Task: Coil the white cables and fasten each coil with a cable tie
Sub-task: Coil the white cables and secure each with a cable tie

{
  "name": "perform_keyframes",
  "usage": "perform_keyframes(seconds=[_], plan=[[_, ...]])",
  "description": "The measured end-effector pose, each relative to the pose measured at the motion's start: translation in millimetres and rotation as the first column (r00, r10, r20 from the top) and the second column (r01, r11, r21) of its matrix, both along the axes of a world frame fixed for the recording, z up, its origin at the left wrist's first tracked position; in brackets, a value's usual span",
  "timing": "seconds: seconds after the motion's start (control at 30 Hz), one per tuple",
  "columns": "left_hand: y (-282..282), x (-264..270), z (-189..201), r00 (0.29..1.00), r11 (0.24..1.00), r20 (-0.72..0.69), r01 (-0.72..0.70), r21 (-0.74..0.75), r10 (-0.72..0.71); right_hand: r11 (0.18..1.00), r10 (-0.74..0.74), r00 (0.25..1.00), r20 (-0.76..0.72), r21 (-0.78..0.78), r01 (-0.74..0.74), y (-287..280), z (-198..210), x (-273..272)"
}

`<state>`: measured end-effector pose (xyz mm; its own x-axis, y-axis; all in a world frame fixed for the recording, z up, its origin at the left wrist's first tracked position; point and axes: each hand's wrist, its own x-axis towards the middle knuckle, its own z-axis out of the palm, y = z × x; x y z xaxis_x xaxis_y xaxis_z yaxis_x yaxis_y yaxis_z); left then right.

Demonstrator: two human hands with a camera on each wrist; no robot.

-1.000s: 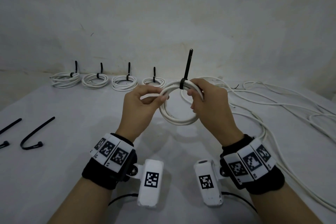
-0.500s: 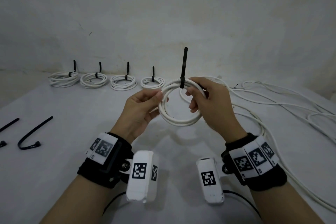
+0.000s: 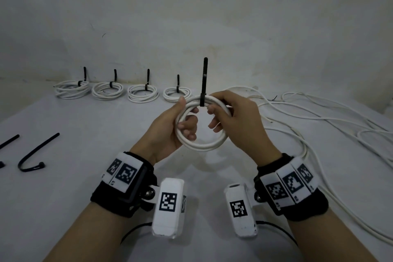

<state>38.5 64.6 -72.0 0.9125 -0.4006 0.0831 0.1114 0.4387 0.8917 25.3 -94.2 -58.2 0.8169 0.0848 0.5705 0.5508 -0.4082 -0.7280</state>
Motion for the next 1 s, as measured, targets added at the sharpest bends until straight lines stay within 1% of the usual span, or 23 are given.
perform_keyframes(seconds=[0.13, 0.23, 0.37, 0.5, 0.57, 0.67, 0.77, 0.87, 0.93, 1.0], plan=[[-4, 2, 0, 0.994, 0.994, 0.046, -0.105, 0.037, 0.104, 0.999, -0.004, 0.997, -0.072, 0.039, 0.007, 5, 6, 3], [-5, 1, -1, 0.991, 0.993, 0.077, -0.111, 0.047, 0.107, 0.997, -0.040, 0.995, -0.093, 0.061, 0.046, 6, 19, 14], [-6, -1, -2, 0.991, 0.992, 0.093, -0.103, 0.075, 0.096, 0.998, -0.068, 0.996, -0.058, -0.015, 0.067, 6, 31, 30], [-7, -1, -2, 0.991, 0.989, 0.091, -0.110, 0.103, 0.101, 0.970, -0.129, 0.991, 0.028, -0.206, 0.132, 7, 33, 37], [-7, -1, -3, 0.991, 0.988, 0.085, -0.108, 0.106, 0.099, 0.962, -0.151, 0.987, 0.047, -0.223, 0.158, 7, 33, 39], [-7, -3, -1, 0.990, 0.987, 0.078, -0.126, 0.101, 0.118, 0.981, -0.132, 0.991, -0.005, -0.144, 0.130, 5, 35, 40], [-5, -4, 2, 0.980, 0.975, 0.064, -0.192, 0.111, 0.186, 0.992, -0.094, 0.995, -0.024, -0.089, 0.092, 8, 38, 41], [-1, -3, 1, 0.964, 0.958, 0.098, -0.258, 0.130, 0.246, 0.997, -0.069, 0.996, -0.047, -0.033, 0.068, 12, 35, 39], [0, -2, 1, 0.953, 0.949, 0.092, -0.296, 0.108, 0.287, 0.999, -0.010, 0.997, -0.081, 0.031, 0.013, 13, 31, 36], [1, -1, 3, 0.948, 0.947, 0.062, -0.316, 0.063, 0.312, 0.994, 0.084, 0.983, -0.166, 0.087, -0.071, 13, 29, 28]])
